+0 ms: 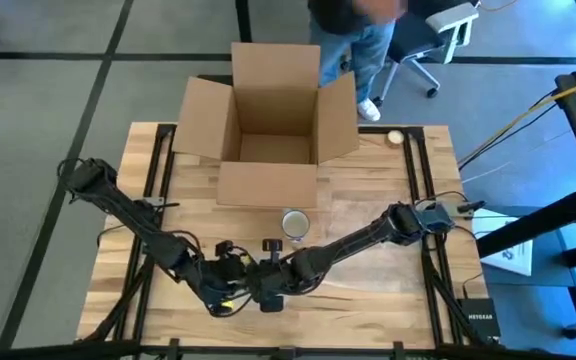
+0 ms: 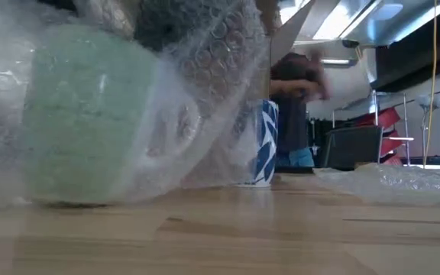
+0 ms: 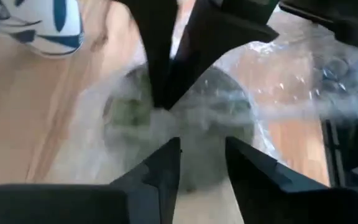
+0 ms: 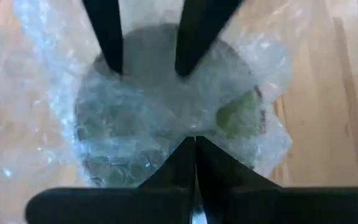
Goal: Wrap mug
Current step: Wrap the green mug with the left side transparent bubble wrap
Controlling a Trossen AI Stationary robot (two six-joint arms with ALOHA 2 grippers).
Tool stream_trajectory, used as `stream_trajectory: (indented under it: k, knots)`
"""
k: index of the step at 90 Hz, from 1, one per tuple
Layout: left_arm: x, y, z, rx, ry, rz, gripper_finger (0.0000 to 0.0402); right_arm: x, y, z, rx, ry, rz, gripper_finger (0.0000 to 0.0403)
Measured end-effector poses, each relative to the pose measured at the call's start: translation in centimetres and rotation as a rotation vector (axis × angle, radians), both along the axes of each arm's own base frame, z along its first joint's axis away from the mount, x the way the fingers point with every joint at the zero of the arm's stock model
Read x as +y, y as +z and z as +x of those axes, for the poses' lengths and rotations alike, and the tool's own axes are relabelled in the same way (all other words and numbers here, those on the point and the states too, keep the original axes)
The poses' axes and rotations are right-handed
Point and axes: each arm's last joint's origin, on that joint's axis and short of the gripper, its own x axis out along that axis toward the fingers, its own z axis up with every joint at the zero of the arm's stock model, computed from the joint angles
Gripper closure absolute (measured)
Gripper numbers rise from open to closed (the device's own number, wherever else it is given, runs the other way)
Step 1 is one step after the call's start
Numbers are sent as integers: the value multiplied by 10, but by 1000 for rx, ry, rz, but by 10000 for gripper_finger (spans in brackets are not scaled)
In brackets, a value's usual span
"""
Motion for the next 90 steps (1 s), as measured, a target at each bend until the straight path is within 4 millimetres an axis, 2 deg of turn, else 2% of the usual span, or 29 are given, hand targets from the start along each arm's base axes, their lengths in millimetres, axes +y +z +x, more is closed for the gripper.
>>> stream_trajectory:
  k: [14, 30, 45, 56, 75, 90]
  knots:
    - [4, 19, -16, -26, 2, -33, 290, 0, -3, 0, 10, 6, -2, 402]
    - [6, 30, -37, -4, 50, -79, 290, 0, -3, 0, 5, 20, -20, 402]
    - [-3, 27, -56, 50, 90, -108, 290, 0, -2, 1, 0, 23, -21, 402]
    - [-10, 11, -63, 36, 106, -87, 290, 1, -2, 1, 0, 23, -22, 402]
    - [-9, -9, -39, -134, 156, -58, 290, 1, -2, 1, -10, 22, -22, 402]
    - [-5, -8, -15, -228, 134, -38, 290, 1, -1, 2, -15, 20, -23, 402]
